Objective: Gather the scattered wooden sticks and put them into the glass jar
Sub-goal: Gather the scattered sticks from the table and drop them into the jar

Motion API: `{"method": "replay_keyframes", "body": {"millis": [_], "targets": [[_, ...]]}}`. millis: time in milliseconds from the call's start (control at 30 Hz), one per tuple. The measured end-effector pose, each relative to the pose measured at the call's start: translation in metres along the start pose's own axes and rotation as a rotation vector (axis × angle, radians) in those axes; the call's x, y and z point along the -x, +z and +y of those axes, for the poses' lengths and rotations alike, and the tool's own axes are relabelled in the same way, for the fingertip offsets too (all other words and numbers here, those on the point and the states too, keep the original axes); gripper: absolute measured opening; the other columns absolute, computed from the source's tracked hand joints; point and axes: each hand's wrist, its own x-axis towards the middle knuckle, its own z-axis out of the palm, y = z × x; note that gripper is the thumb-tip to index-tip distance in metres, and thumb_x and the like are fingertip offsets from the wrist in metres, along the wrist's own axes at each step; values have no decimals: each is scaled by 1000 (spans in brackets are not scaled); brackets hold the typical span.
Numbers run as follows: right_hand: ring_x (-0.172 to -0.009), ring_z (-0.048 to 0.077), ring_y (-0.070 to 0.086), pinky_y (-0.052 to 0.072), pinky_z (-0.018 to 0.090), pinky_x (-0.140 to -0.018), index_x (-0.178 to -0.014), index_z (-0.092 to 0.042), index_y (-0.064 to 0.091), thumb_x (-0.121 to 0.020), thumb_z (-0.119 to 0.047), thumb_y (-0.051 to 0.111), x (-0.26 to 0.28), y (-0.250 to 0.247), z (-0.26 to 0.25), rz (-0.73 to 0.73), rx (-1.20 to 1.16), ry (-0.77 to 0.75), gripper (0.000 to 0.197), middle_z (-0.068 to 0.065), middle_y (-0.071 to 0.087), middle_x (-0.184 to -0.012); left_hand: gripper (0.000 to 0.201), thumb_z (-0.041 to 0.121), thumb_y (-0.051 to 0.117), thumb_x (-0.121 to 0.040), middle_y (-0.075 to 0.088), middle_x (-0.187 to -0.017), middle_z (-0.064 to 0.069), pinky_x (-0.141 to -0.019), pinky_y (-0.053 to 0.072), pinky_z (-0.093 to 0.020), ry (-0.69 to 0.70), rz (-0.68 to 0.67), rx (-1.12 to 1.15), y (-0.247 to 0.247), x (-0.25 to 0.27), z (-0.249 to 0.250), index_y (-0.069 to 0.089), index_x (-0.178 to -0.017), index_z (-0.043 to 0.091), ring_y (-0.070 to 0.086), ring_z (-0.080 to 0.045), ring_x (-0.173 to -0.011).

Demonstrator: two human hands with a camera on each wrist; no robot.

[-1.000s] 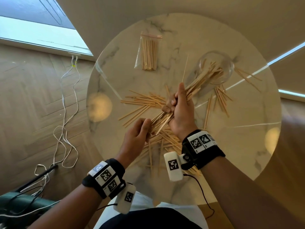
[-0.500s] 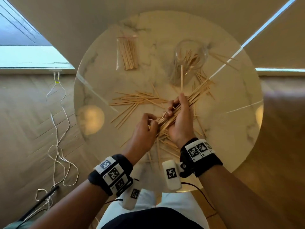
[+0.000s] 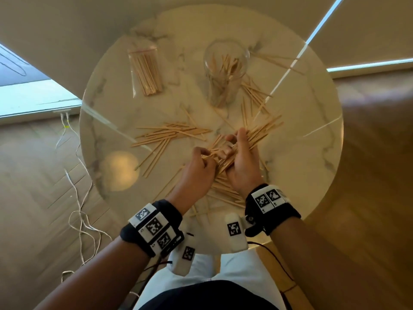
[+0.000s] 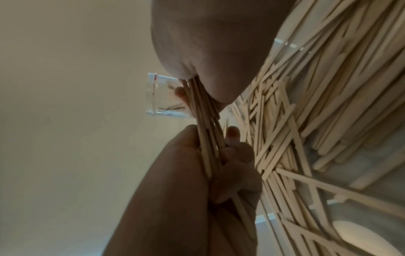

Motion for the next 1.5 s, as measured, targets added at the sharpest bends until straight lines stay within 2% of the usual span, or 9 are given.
{"method": "replay_keyframes", "body": {"millis": [267,467,633,800,900,1000,1233,1333,1500], "targets": [[-44,7,32,32,21,-43,-91,-16,51,-106,-35,51,-25,-2,-13,94,-172,33,24,-2,45,-62,22,38,58,-104,71,-99,-4,-64,59,-31,26,40,207,-5,-1,8,61,-110,17,67,-12,-70],[-43,7,32,35,20,-41,-84,-19,49,-105,-36,54,-27,8,-9,126,-195,89,28,-4,45,-61,39,50,40,-106,64,-96,-3,-82,54,-33,193,266,465,13,-4,14,60,-104,16,63,-11,-88],[-43,7,30,34,21,-43,-79,-20,46,-103,-44,56,-31,13,-19,108,-143,108,35,-5,41,-60,37,50,39,-104,62,-96,-5,-87,52,-48,353,261,428,19,-5,17,60,-101,20,60,-25,-91],[-41,7,28,33,21,-42,-71,-22,46,-99,-45,61,-28,15,-15,98,-115,184,39,-8,31,-56,35,38,38,-108,60,-97,-22,-83,54,-64,477,151,434,25,1,16,54,-106,7,61,-42,-90],[-39,7,27,30,21,-40,-67,-21,43,-103,-37,58,-26,13,-24,51,-77,225,42,-6,27,-52,36,35,37,-107,60,-98,-18,-88,54,-50,508,77,386,16,1,19,54,-108,3,61,-33,-94],[-40,8,25,24,23,-43,-66,-20,43,-104,-36,56,-20,2,-33,-42,95,236,43,-5,27,-51,39,35,39,-103,57,-101,-17,-89,47,-25,569,65,270,-12,-9,14,54,-111,-1,56,-25,-95],[-43,12,23,25,27,-43,-73,-18,46,-101,-36,63,5,-13,-15,-349,705,297,37,-2,29,-53,29,42,45,-106,57,-114,-5,-90,48,-27,640,18,82,-33,-51,48,51,-125,21,55,-14,-102],[-40,11,30,28,24,-41,-82,-14,52,-98,-38,67,6,-9,-13,-459,921,332,32,-1,37,-52,29,32,48,-108,60,-119,6,-94,47,-19,679,64,-30,-32,-60,60,54,-132,16,59,-1,-107],[-42,19,47,44,28,-47,-76,-5,59,-99,-32,65,2,-6,-24,-541,1128,289,36,7,49,-51,33,37,38,-111,74,-111,9,-102,49,-28,539,-89,-42,-34,-62,47,69,-114,29,67,-4,-111]]}}
